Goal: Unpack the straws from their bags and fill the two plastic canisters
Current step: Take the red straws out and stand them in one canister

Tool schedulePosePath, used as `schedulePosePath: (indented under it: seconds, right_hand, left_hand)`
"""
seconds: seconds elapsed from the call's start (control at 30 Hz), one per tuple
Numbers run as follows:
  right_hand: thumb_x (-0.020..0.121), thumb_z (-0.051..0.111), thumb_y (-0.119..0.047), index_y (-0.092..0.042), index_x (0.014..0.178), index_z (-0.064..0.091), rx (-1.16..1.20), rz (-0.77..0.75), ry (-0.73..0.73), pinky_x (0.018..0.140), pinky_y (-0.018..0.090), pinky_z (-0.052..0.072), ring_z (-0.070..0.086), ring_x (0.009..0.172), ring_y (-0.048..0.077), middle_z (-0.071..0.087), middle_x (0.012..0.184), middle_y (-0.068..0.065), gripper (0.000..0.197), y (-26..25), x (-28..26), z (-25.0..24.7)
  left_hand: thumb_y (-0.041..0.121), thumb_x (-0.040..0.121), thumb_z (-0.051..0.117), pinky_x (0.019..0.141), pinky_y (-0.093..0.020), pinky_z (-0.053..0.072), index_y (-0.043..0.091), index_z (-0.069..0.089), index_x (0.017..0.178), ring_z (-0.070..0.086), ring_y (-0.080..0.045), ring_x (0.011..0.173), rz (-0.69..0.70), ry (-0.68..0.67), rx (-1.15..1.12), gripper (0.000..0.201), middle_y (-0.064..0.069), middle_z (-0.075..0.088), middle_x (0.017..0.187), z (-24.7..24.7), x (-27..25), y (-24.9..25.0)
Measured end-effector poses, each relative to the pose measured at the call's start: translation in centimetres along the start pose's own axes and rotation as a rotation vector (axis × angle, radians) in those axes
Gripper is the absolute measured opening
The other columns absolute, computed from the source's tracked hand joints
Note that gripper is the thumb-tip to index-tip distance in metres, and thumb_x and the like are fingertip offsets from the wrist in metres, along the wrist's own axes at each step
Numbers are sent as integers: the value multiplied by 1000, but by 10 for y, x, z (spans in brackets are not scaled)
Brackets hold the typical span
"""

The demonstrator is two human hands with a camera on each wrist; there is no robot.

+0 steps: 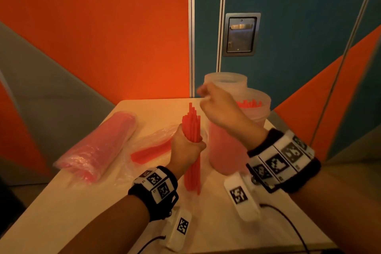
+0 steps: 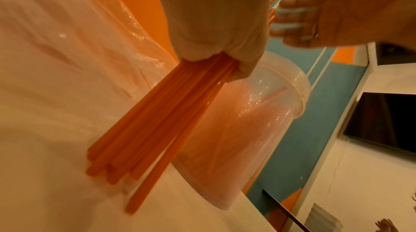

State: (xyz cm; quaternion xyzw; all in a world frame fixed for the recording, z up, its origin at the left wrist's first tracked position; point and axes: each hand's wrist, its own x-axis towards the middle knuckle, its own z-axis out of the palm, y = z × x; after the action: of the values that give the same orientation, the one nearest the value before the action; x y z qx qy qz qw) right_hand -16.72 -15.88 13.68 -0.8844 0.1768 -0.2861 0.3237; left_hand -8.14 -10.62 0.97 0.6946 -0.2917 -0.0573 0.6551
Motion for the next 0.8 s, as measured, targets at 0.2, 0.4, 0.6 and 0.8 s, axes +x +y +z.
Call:
schedulePosePath:
  seconds: [0.2,0.4,0.6,0.8]
  right_hand:
    - [100,24,-40,-11,117,56,-439,-252,-254,98,44,40,53,113,30,58,123,13,47,-22,32,12]
    - [92,40,-38,-19,110,63,-674,-174,-456,85,37,48,57,102,30,63,117,9,35,17,26,51]
    - [92,39,-39,-16,105,65,-523,-155,-489,81,34,44,54,103,31,62,111,10,37,16,26,41]
    - [89,44,-35,-20,103,66,-555,-238,-438,77,34,43,56,99,32,65,110,10,30,16,17,50]
  left_hand:
    - [3,64,77,59,-20,50,29,51,87,61,-6,69,50,-3,16,43,8,63,79,7,-6,-4]
    - [-11,62,72,54,-27,51,19,62,70,64,-12,62,123,10,-11,33,3,67,67,11,-7,-12]
    - [0,57,70,58,-24,53,17,61,80,65,-7,64,82,-15,-72,29,0,68,73,7,-11,-9]
    - [-2,62,72,66,-44,53,3,65,87,66,-30,78,69,-45,-119,26,-20,68,84,-1,-15,-11]
